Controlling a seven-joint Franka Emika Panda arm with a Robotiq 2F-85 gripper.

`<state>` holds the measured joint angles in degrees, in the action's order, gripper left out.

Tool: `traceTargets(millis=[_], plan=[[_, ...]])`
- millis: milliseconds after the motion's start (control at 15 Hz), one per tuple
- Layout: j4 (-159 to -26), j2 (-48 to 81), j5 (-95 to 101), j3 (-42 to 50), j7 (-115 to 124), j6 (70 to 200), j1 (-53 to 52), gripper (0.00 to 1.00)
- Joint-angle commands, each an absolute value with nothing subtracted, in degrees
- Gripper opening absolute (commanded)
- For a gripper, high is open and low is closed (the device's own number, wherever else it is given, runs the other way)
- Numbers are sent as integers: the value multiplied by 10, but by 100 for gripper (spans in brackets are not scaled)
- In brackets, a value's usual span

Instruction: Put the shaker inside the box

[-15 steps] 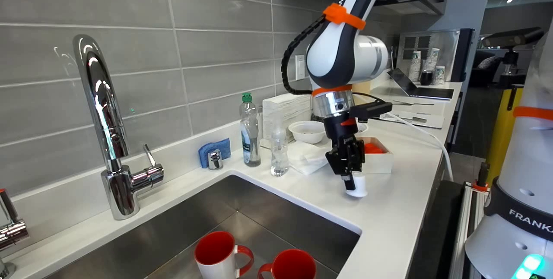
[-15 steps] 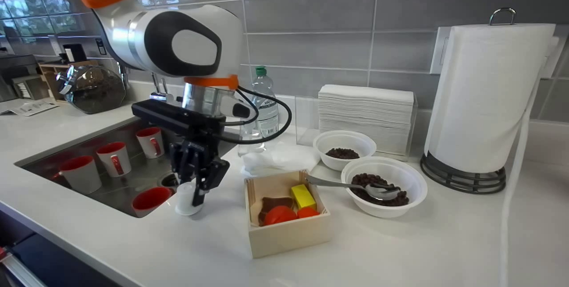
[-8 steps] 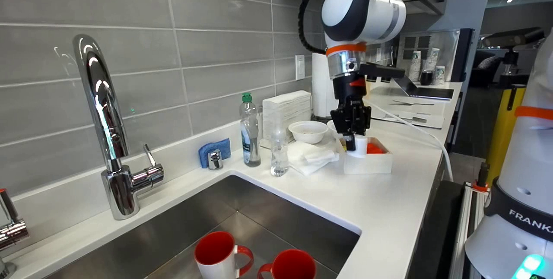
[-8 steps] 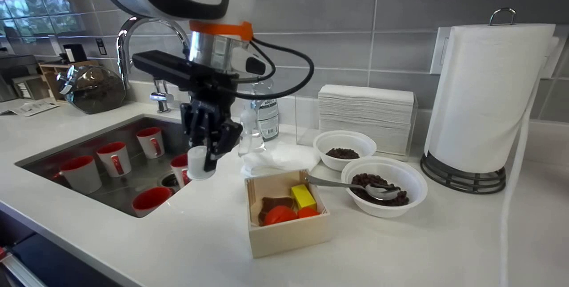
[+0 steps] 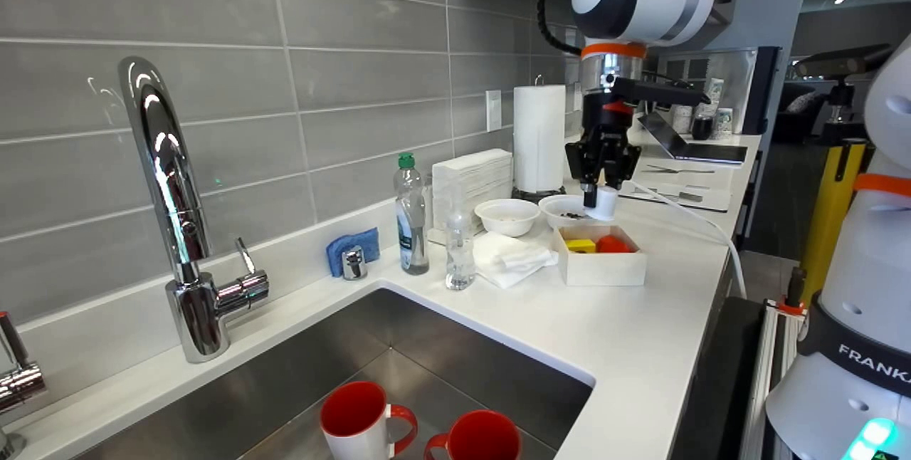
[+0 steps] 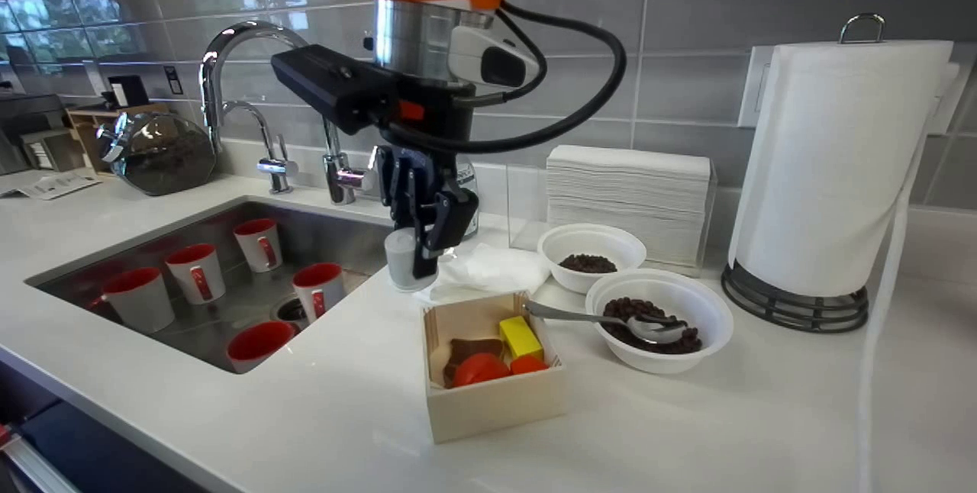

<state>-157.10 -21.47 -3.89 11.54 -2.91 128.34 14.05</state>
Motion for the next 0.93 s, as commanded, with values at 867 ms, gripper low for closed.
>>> traceTargets(millis=[867], plan=[[-1578, -85, 96, 53, 238, 1394, 153, 16]])
